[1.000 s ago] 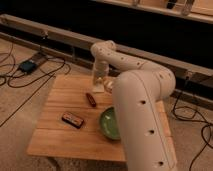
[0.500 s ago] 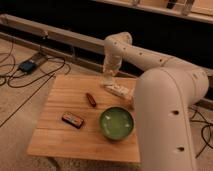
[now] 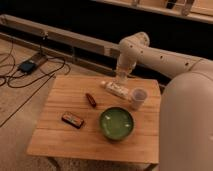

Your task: Place the white sponge in the ceramic cup

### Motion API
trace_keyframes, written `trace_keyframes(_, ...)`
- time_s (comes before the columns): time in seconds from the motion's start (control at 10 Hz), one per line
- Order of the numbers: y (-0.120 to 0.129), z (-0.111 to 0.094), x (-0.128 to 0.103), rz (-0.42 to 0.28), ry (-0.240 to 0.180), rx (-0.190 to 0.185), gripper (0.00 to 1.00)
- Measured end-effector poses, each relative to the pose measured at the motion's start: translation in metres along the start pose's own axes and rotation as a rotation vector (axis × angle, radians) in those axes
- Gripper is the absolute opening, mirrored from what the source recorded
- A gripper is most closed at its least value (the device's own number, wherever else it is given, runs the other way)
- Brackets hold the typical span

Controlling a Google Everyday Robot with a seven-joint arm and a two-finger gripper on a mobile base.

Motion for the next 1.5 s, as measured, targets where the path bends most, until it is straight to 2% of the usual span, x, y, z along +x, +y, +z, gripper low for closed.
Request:
trace_keyframes(0.2, -0.033, -0.008, 0.01, 0.052, -0.029, 0.033, 0.0)
trace_keyframes(0.5, -0.065, -0.012, 0.024, 0.105, -0.042, 0.067, 0.0)
trace_keyframes(0.9, -0.09, -0.011, 0.041, 0.149, -0.04, 0.099, 0.0)
trace_keyframes(1.5, -0.107, 0.018, 0.054, 0.197, -0.017, 0.13, 0.0)
